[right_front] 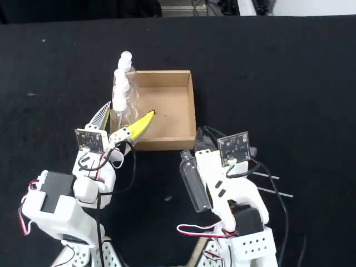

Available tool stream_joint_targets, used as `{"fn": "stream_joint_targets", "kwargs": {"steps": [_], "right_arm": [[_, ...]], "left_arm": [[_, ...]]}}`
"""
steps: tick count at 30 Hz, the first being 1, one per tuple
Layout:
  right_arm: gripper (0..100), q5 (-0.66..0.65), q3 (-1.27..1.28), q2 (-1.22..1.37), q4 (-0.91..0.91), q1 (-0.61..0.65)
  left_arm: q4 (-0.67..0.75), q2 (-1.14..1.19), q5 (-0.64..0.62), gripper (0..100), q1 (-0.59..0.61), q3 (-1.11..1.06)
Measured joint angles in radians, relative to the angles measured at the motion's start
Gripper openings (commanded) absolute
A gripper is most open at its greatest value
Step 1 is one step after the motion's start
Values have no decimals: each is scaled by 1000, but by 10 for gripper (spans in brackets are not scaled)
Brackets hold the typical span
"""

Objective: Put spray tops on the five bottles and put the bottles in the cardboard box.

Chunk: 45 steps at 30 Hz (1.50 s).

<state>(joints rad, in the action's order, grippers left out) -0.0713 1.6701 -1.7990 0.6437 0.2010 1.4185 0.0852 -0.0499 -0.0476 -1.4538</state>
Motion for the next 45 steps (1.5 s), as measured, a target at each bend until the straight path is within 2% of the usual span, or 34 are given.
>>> {"fn": "stream_joint_targets", "kwargs": {"steps": [5,9,12,15,21,28,37,45], "right_arm": [[11,0,0,0,0,0],[11,0,0,0,0,0],[11,0,0,0,0,0],[11,0,0,0,0,0],[11,0,0,0,0,0],[11,0,0,0,0,0],[11,-6,0,0,0,0],[11,-6,0,0,0,0]], "left_arm": [[0,-3,0,348,0,0],[0,-95,0,303,0,-49],[-23,-198,0,321,8,-91],[-123,-310,0,355,12,-115],[-448,-566,-8,364,18,-120],[-895,-896,-8,368,20,-120],[-1323,-1237,-8,364,20,-120],[-1746,-1531,-160,364,20,-120]]}}
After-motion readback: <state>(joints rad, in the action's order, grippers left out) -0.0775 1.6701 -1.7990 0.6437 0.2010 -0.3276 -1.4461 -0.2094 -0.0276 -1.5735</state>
